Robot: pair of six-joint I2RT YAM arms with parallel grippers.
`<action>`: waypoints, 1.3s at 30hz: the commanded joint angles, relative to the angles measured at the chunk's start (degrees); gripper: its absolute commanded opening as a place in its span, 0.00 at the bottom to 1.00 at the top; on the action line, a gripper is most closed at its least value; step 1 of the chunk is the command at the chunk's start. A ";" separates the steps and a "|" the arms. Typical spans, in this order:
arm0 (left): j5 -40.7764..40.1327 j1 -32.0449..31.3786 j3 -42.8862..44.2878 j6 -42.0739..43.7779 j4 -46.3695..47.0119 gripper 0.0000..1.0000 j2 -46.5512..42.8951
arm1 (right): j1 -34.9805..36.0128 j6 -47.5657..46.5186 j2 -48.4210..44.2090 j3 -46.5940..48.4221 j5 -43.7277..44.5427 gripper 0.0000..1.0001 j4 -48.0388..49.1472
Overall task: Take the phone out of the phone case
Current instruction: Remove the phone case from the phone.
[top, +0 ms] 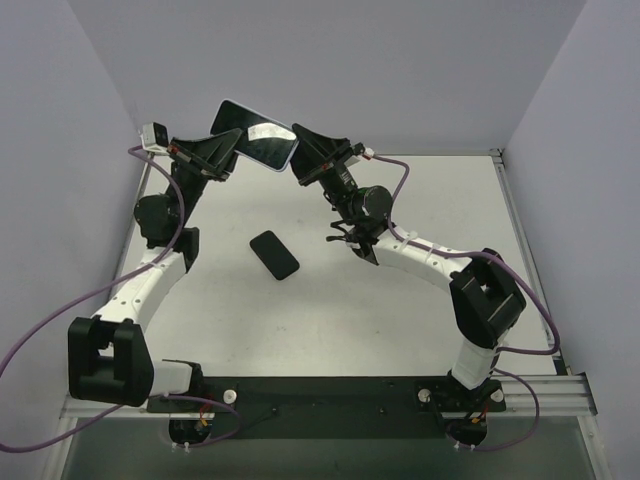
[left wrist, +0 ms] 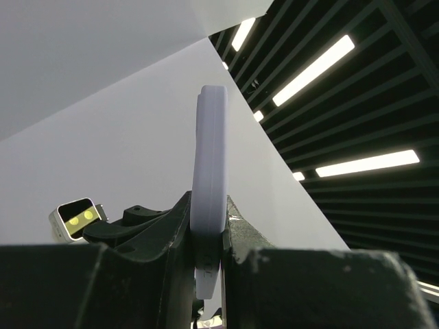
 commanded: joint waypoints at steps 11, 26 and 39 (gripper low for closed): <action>-4.30 -2.87 8.46 -10.88 29.28 0.00 -7.37 | 3.78 4.27 4.50 -0.32 -4.68 0.00 12.32; -5.44 -2.78 11.71 -11.49 29.28 0.00 -8.77 | 3.95 4.01 5.73 -0.59 -4.77 0.00 12.32; -2.03 -2.87 9.00 -12.55 23.84 0.00 -9.47 | -1.14 -15.30 -7.52 -13.32 -16.71 0.00 -8.02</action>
